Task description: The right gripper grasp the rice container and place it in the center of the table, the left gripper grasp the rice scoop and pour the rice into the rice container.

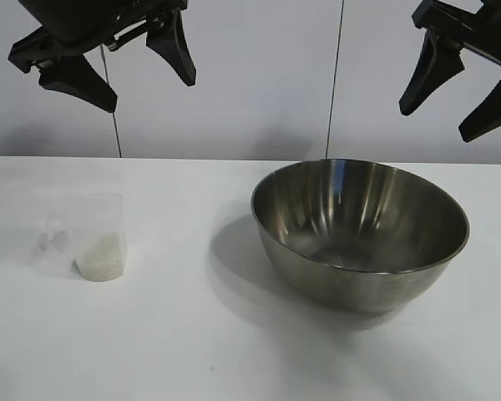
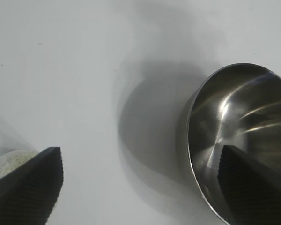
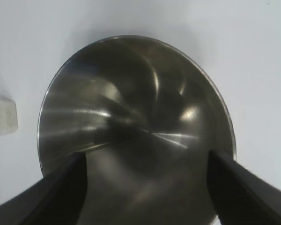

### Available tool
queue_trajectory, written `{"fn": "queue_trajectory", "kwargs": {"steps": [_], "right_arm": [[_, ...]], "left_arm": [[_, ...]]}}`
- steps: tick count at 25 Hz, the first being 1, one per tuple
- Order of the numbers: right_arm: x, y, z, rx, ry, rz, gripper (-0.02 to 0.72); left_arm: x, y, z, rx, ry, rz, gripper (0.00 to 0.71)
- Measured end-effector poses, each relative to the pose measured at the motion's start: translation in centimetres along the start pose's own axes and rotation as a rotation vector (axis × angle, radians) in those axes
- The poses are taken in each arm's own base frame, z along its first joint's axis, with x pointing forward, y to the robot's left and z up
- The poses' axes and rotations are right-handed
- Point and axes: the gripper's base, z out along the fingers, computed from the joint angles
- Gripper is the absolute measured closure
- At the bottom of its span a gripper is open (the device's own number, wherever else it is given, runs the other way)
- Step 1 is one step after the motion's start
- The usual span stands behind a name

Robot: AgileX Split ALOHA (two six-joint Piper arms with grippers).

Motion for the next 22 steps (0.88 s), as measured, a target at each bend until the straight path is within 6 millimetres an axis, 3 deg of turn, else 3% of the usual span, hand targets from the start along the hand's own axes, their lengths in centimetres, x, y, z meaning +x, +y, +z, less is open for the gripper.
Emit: {"fn": "queue_trajectory", "kwargs": {"steps": [10,17,22], "right_arm": [[0.5,0.0,0.0,0.002,0.053,-0.009,0.209],[1.7,-1.4,-0.3,0.148,0.194,-0.087,0.209],[1.5,-1.8,-0.3,0.188,0.181,-0.109,0.209]], "left_arm": [[0.0,0.0,0.0,0.000,0.000,0.000,0.063],[0.0,0.0,0.0,0.000,0.000,0.000,0.063],[0.0,0.0,0.0,0.000,0.000,0.000,0.063]]}}
